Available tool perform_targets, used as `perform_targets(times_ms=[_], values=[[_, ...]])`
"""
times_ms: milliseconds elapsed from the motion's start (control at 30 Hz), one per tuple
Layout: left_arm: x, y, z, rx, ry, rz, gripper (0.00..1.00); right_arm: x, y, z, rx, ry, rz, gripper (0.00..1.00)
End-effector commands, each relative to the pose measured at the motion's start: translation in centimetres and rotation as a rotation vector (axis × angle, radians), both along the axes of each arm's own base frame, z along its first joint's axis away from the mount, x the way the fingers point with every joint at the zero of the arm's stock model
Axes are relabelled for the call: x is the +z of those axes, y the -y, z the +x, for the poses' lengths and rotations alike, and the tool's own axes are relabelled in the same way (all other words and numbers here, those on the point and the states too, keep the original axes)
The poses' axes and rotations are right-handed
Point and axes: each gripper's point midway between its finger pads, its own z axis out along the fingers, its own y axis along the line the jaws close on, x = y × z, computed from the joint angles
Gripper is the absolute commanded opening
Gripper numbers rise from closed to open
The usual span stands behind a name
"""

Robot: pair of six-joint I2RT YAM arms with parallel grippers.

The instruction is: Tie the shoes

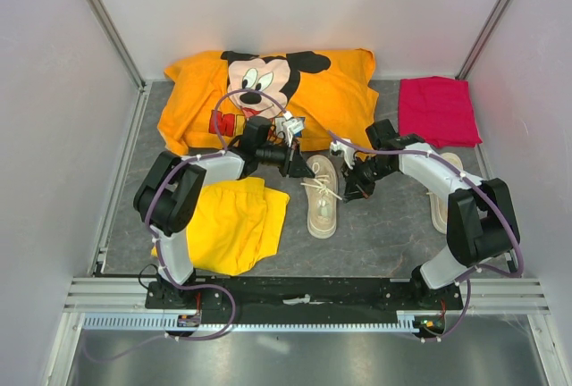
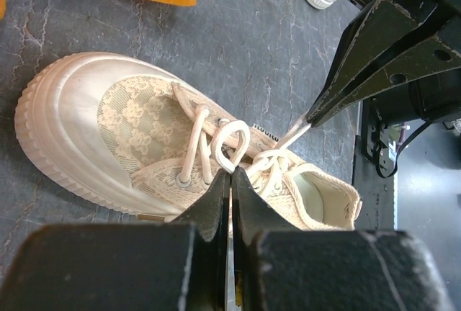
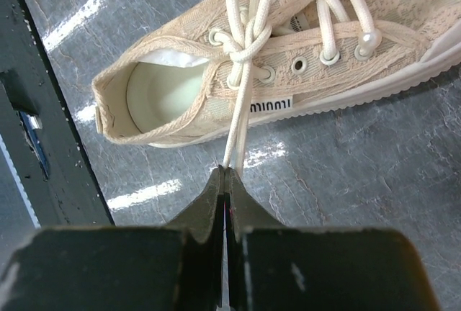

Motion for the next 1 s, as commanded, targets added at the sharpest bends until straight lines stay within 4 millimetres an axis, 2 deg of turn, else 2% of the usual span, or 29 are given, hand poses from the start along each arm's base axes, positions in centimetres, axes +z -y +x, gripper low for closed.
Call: perform_targets(times_ms=[0,67,100,133,200,267,333,367,433,467,633,667,967], values=[[2.7,-0.7,1.4,-0.024,0.185,-0.043,0.05,1.7,-0.8,-0.3,-0.008,-0.024,0.061,0.00],[3.4,-0.8,1.2,-0.048,0.241,-0.052,0.21,2.6,-1.5,0.4,-0.008,-0.020,0.097,0.04],[3.3,-0.9,0.9,-0.057,0.252,-0.050,0.37,2.9,-1.7,0.6,-0.012,-0.023,0.106,0.23],[4.0,-1.1,0.8,-0.060,0.284,-0.054,0.41,3.4,-1.9,0.9,-0.009,-0.015,0.116,0.31],[4.2,-1.6,0.9,-0.066,0.344,-0.037,0.50,4.1,-2.1,1.3,-0.005,0.003,0.137,0.47],[5.2,-2.2,1.1,-0.067,0.425,-0.031,0.52,4.9,-2.2,1.8,-0.001,0.032,0.147,0.60],[5.3,-2.9,0.8,-0.083,0.464,-0.014,0.54,5.1,-2.2,2.2,0.001,0.045,0.151,0.65],[6.0,-3.2,0.8,-0.111,0.552,-0.009,0.53,5.0,-2.2,2.3,0.000,0.043,0.150,0.68],[5.6,-3.7,-0.4,-0.184,0.587,0.001,0.54,4.4,-2.3,2.6,0.001,0.027,0.143,0.69],[6.0,-3.8,-0.6,-0.229,0.682,0.002,0.53,4.3,-2.4,2.7,0.003,0.021,0.145,0.68],[5.3,-4.1,-1.6,-0.352,0.829,0.013,0.51,3.6,-3.0,3.0,0.035,0.001,0.158,0.56],[5.1,-3.9,-2.0,-0.371,0.835,0.019,0.51,3.6,-3.3,3.0,0.041,0.001,0.161,0.52],[2.7,-3.2,-3.9,-0.511,0.925,0.038,0.48,2.3,-4.2,3.8,0.000,-0.026,0.157,0.42]])
